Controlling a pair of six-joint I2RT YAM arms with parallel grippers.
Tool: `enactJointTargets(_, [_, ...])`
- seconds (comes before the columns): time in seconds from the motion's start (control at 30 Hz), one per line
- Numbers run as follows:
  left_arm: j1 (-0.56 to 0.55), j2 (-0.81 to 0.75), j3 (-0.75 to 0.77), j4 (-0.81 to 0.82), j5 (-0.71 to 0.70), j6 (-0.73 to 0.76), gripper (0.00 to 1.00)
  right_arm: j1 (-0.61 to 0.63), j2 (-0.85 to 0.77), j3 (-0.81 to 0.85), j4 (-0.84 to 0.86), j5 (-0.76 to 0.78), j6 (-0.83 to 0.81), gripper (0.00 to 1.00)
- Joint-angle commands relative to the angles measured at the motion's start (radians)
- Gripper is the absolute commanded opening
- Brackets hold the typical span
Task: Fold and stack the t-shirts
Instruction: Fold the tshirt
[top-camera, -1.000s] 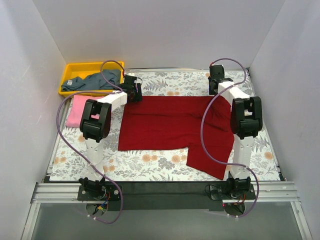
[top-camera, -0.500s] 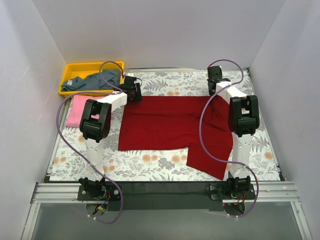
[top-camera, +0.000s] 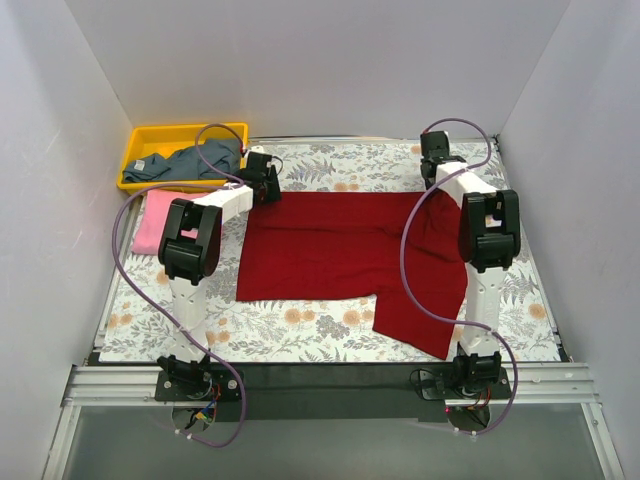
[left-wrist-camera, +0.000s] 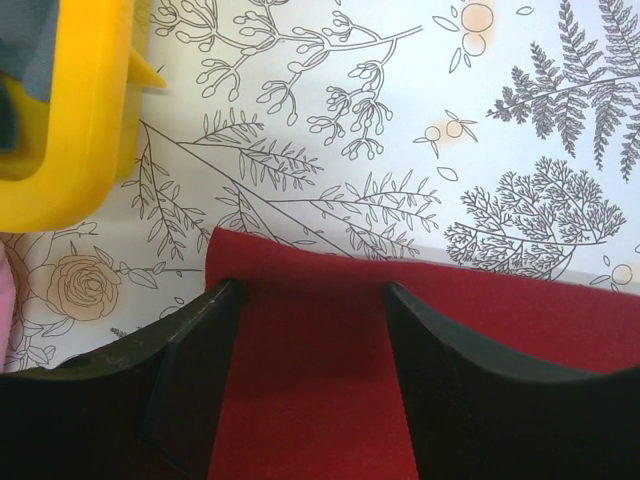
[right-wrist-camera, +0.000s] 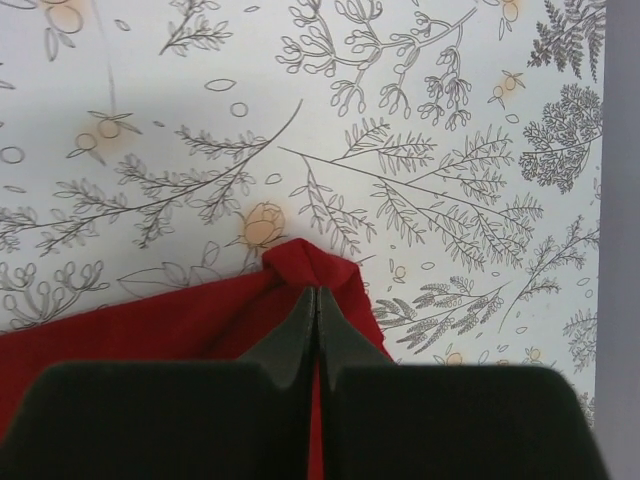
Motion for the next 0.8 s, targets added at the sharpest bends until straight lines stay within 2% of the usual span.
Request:
enactJointTargets(0.0, [0.02,0.021,-0.045,-0.106,0.027,-0.038,0.55,-0.07,-0.072,0.012,0.003,-0.089,0.049,0.01])
enactJointTargets(0.07, [0.026,0.026,-0.043,-0.114,0.033,-0.051,0.54,-0.124,-0.099,0.004,0.005,-0.193,0.139,0.01])
enactJointTargets(0.1, [0.028,0.029,-0.045,-0.122,0.036,-0.055,0.53,-0.151,-0.109,-0.001,0.005,-0.317,0.166,0.01])
enactJointTargets(0.17, [0.031,0.03,-0.048,-0.126,0.044,-0.068,0.52,-0.22,-0.13,-0.028,0.012,-0.442,0.266,0.01])
enactJointTargets(0.2, [0.031,0.032,-0.049,-0.128,0.046,-0.072,0.52,-0.239,-0.138,-0.042,0.046,-0.568,0.297,0.01])
enactJointTargets(0.3, [0.035,0.036,-0.054,-0.134,0.053,-0.083,0.51,-0.292,-0.19,-0.16,0.136,-0.747,0.397,0.01])
enactJointTargets(0.47, [0.046,0.042,-0.061,-0.149,0.067,-0.109,0.5,-0.346,-0.242,-0.328,0.336,-0.919,0.542,0.01])
enactJointTargets(0.67, [0.058,0.036,-0.072,-0.152,0.069,-0.118,0.5,-0.36,-0.212,-0.401,0.468,-1.056,0.581,0.01])
enactJointTargets(0.77, [0.065,0.035,-0.074,-0.152,0.069,-0.12,0.5,-0.389,-0.225,-0.448,0.488,-0.972,0.61,0.01])
